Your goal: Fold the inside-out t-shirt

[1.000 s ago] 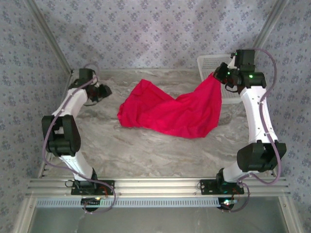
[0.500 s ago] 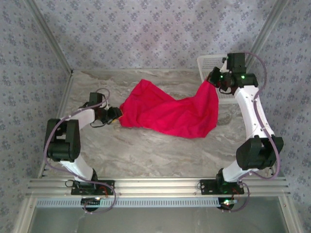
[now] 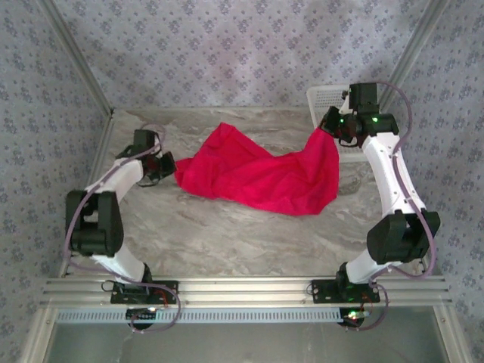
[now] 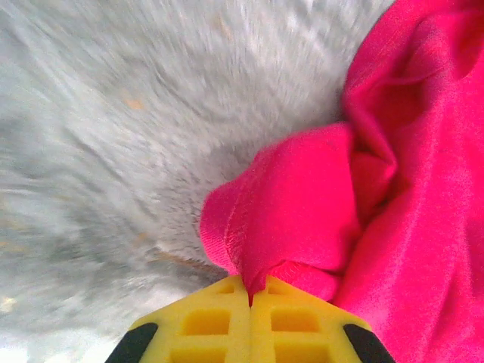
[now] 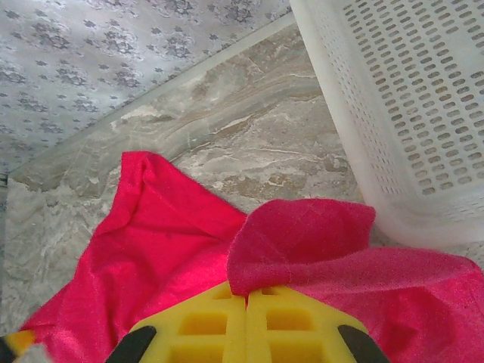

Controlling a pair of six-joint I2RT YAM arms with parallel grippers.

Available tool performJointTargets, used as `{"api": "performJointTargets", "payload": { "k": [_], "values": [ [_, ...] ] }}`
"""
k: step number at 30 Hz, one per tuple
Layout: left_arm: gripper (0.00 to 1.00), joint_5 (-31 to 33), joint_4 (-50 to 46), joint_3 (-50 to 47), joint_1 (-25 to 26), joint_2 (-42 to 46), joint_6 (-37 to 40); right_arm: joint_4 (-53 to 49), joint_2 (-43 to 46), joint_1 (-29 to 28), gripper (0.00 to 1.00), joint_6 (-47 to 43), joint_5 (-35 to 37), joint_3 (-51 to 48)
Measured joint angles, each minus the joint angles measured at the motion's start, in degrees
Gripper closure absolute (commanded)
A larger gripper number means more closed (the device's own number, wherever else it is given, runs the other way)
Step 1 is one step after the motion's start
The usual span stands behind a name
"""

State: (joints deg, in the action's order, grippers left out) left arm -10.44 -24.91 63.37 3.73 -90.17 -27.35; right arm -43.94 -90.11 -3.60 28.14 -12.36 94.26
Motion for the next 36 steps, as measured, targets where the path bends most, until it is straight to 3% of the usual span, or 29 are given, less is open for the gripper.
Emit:
{"api": "performJointTargets", "payload": {
  "k": [6, 12, 16, 19, 21, 26, 31, 36],
  "values": [
    [1.00, 6.1, -6.5, 0.9, -1.7, 9.9, 2.3, -0.9, -7.3, -4.4, 1.00, -0.6, 1.1, 5.4],
    [1.00, 3.5, -7.2, -4.7, -4.9, 9.6, 2.2, -3.1, -23.2, -8.1, 0.99, -0.8, 0.8, 19.4],
    [1.00, -2.4, -5.7, -8.2, -7.7, 9.0, 1.1, -8.2, -35.0, -8.3, 0.59, -1.6, 0.5, 32.7],
    [1.00, -5.9, -3.8, -9.9, -8.6, 9.0, 0.0, -11.6, -36.7, -8.5, 0.45, -3.6, 1.1, 33.8],
    [1.00, -8.2, -2.2, -10.7, -8.6, 9.0, -0.7, -11.4, -33.7, -8.8, 0.40, -4.6, 1.4, 29.2],
    [1.00, -12.6, 1.3, -12.0, -8.6, 8.9, -2.3, -8.6, -16.2, -10.6, 0.37, -5.3, 3.0, 4.0],
    [1.00, -15.0, 3.3, -12.0, -8.7, 8.3, -3.2, -4.0, 3.7, -12.3, 0.51, -4.5, 4.0, -21.3],
    [1.00, -16.0, 4.4, -12.0, -9.0, 8.3, -3.8, 0.8, 12.8, -14.3, 0.52, -0.7, 2.9, -39.5]
  ]
}}
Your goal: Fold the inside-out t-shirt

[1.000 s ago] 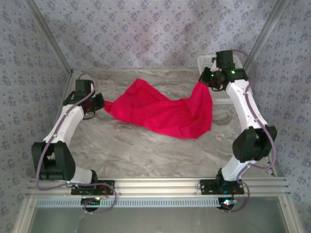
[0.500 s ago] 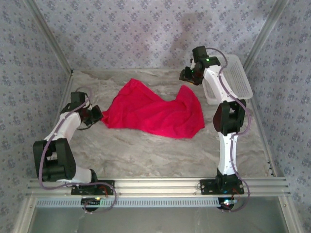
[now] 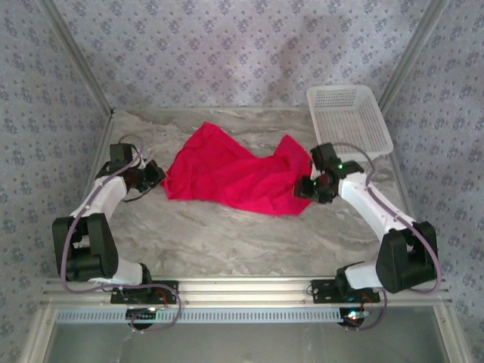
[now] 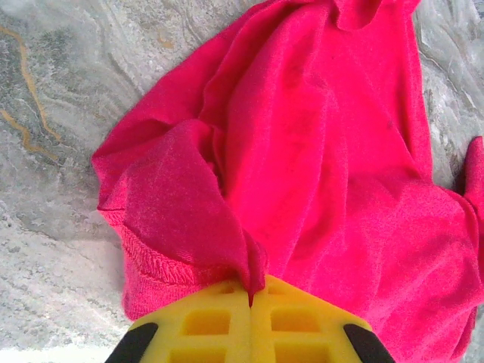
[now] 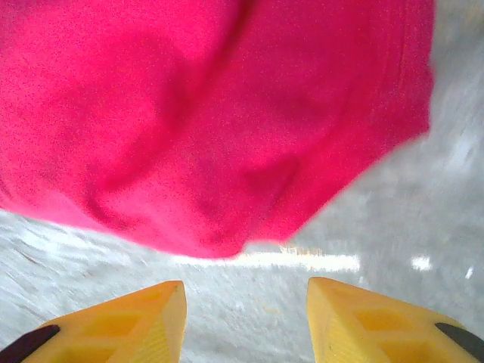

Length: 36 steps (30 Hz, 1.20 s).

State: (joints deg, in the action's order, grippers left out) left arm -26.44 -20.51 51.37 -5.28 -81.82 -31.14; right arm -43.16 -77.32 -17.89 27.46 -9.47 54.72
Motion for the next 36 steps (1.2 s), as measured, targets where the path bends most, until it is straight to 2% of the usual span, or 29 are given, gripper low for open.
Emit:
{"api": "performJointTargets", "payload": {
  "k": [3, 8, 12, 14, 16, 17, 21, 24, 29, 36],
  "values": [
    [1.00, -0.2, 0.2, 0.0, 0.0, 0.0, 0.0, 2.6, -0.3, -3.5, 0.48, 2.2, -0.7, -4.5],
    [1.00, -0.4, 0.2, -0.2, -0.2, 0.0, 0.0, 8.3, -4.3, -8.0, 0.45, 4.6, -0.6, -4.9],
    [1.00, -0.6, 0.3, -0.6, -0.9, 0.0, 0.0, 12.1, -10.4, -7.8, 0.50, 4.7, 1.3, -4.7],
    [1.00, -0.9, 0.4, -0.7, -1.3, 0.0, -0.1, 13.0, -13.8, -7.2, 0.62, 4.8, 1.9, -3.9],
    [1.00, -1.2, 0.5, -0.8, -1.8, 0.0, -0.5, 13.4, -16.1, -6.7, 0.91, 4.7, 2.3, -2.6],
    [1.00, -1.4, 0.7, -0.7, -1.9, 0.0, -0.5, 13.4, -16.5, -6.5, 1.00, 4.6, 2.5, -1.8],
    [1.00, -3.2, 1.0, -0.4, -3.7, 0.0, -1.9, 7.7, -16.2, -6.2, 1.00, 2.9, 3.8, 5.6],
    [1.00, -4.4, 0.8, 1.4, -6.5, 0.8, -3.6, 0.3, -12.3, -5.4, 1.00, 0.2, 5.2, 14.6],
    [1.00, -4.4, 0.5, 7.8, -11.6, 6.7, -6.7, -9.1, -1.2, 0.4, 1.00, -4.1, 5.6, 29.9],
    [1.00, -4.2, -1.2, 17.6, -14.2, 15.4, -8.4, -18.1, 6.9, 5.6, 1.00, -5.9, 2.1, 40.2]
  ]
}}
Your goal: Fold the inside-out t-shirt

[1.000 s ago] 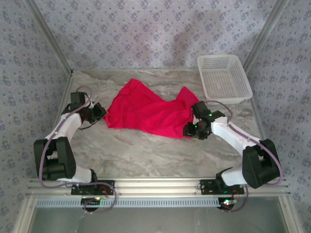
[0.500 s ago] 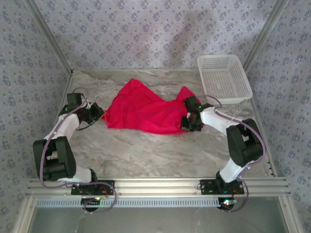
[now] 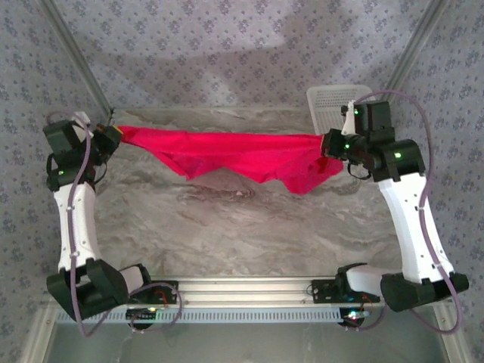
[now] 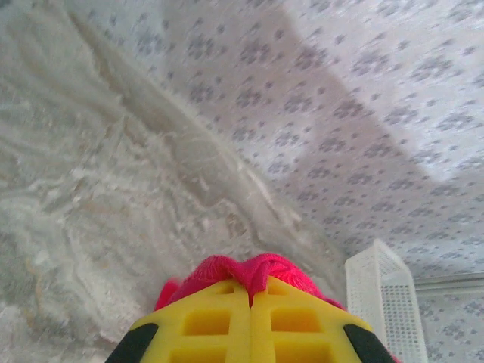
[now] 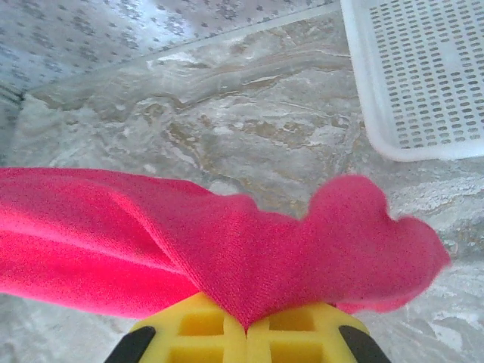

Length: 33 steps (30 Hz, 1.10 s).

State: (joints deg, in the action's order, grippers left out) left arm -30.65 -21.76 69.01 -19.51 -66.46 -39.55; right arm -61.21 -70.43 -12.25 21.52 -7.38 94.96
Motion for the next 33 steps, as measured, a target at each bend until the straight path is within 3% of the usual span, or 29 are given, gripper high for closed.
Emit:
{"api": "performJointTargets", "payload": {
  "k": [11, 15, 18, 19, 20, 21, 25, 28, 33],
  "values": [
    [1.00, -1.3, -6.4, 7.5, -0.2, 5.2, 0.7, -2.9, 0.9, 2.3, 1.00, 0.3, -9.9, 1.6],
    [1.00, -1.5, -6.1, 4.6, 1.0, 0.2, 2.1, -0.1, -4.0, 3.7, 1.00, 0.5, -10.0, -2.5],
    [1.00, -1.6, -4.4, 2.7, 1.7, -8.9, 2.4, 3.3, -12.4, 4.5, 1.00, 0.9, -8.9, -3.3],
    [0.95, -1.4, -3.5, 2.1, 1.7, -12.9, 2.4, 4.5, -16.0, 4.6, 1.00, 1.1, -8.3, -3.4],
    [0.73, -1.3, -2.8, 1.5, 1.7, -16.7, 2.3, 5.6, -19.2, 4.7, 0.98, 1.4, -7.8, -3.3],
    [0.63, -1.0, -2.4, 1.0, 1.7, -20.1, 2.1, 6.4, -22.1, 4.7, 0.86, 1.5, -7.3, -3.3],
    [0.45, 2.7, -2.6, 0.9, 2.3, -27.1, 2.4, 7.2, -32.0, 4.8, 0.50, 1.4, -4.9, -0.6],
    [0.42, 7.8, -3.8, 1.0, 4.3, -25.5, 4.5, 7.6, -34.2, 4.3, 0.42, 0.7, -3.0, 0.5],
    [0.47, 13.0, -2.6, -0.8, 13.4, -18.6, 6.8, 10.0, -30.7, 2.2, 0.44, 0.2, -1.1, -3.7]
  ]
}}
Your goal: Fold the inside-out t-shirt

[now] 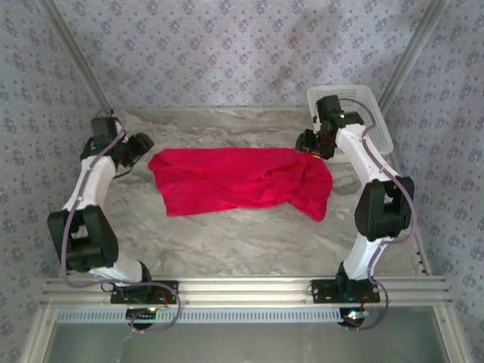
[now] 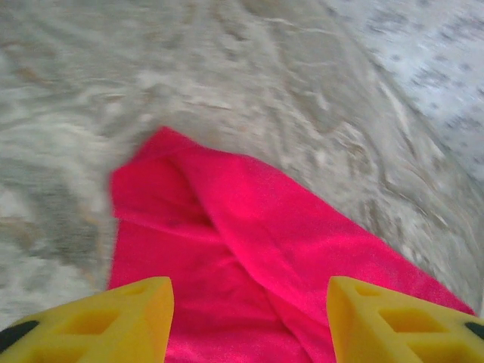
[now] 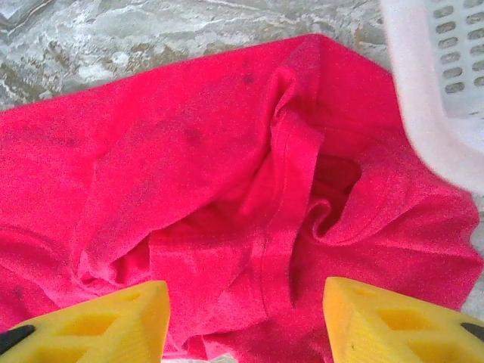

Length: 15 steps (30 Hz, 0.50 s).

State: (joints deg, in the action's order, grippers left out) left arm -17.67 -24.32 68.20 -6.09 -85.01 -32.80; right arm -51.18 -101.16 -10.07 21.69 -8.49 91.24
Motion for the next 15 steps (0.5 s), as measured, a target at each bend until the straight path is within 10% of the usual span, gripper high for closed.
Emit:
{"api": "performJointTargets", "payload": {
  "k": [6, 12, 15],
  "values": [
    [0.58, -1.2, 6.5, -3.9, 18.8, -0.4, 0.5, 4.0, 2.2, -5.0, 0.45, 0.5, -0.9, -9.3],
    [0.59, -3.2, 12.1, -5.0, 26.9, -7.5, 0.2, 9.2, -4.6, -9.9, 0.46, 2.1, -2.5, -10.4],
    [0.54, -4.0, 14.1, -4.9, 29.2, -10.0, 0.0, 11.2, -7.3, -9.9, 0.66, 2.9, -3.2, -10.9]
  ]
}}
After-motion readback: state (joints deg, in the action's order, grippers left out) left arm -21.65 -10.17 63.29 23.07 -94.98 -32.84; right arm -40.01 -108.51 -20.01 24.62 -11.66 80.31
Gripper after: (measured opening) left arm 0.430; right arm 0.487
